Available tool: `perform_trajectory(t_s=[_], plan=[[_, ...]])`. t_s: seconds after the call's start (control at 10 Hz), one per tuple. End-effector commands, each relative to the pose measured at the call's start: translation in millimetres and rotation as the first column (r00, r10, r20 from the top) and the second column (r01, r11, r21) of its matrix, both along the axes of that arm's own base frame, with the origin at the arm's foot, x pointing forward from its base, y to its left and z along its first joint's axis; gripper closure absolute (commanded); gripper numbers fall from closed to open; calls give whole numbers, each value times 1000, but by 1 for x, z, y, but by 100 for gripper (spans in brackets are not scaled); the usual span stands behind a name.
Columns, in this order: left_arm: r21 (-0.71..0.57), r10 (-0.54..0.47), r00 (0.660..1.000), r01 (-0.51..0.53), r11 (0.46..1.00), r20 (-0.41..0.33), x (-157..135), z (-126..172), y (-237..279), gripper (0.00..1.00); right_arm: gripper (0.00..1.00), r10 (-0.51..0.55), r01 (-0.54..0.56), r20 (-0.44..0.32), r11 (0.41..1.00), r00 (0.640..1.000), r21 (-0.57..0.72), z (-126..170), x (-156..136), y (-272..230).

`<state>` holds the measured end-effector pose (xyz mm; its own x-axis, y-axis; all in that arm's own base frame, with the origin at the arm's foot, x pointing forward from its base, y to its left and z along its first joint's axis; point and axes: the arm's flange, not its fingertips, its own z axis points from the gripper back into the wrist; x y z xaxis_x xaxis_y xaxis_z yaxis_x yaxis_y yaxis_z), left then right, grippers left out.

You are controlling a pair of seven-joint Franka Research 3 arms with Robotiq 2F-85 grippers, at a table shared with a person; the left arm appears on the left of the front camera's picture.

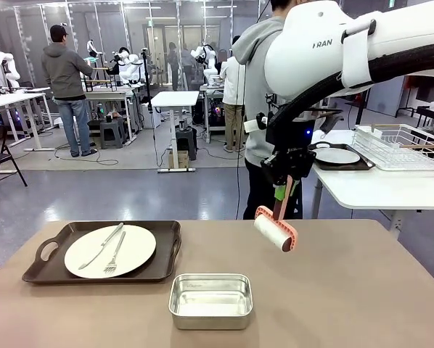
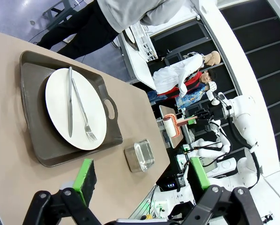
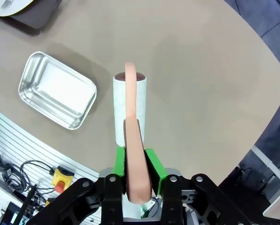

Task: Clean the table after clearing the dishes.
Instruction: When the left (or right) Handle tray is removed, use the left hand (or right hand) to clean the left (or right) side of the table with the Lint Roller.

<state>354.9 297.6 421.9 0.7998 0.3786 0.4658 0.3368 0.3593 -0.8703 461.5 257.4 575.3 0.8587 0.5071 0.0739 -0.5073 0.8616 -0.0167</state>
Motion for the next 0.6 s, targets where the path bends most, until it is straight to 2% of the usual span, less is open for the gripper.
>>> perform_trajectory(t_s=[0.0,0.1,0.3,0.5], plan=[[-3,-4,1000,4,1000,1,-3,1,1,0,77,0,0,2,1000,1000,1,0,0,0],[-3,-4,1000,4,1000,1,-3,1,1,0,77,-53,60,-52,987,997,146,-6,17,-7],[-3,-4,1000,4,1000,1,-3,1,1,0,77,-260,272,-80,929,962,250,-31,32,-39],[-3,-4,1000,4,1000,1,-3,1,1,0,77,-363,389,-139,867,921,311,-56,41,-70]])
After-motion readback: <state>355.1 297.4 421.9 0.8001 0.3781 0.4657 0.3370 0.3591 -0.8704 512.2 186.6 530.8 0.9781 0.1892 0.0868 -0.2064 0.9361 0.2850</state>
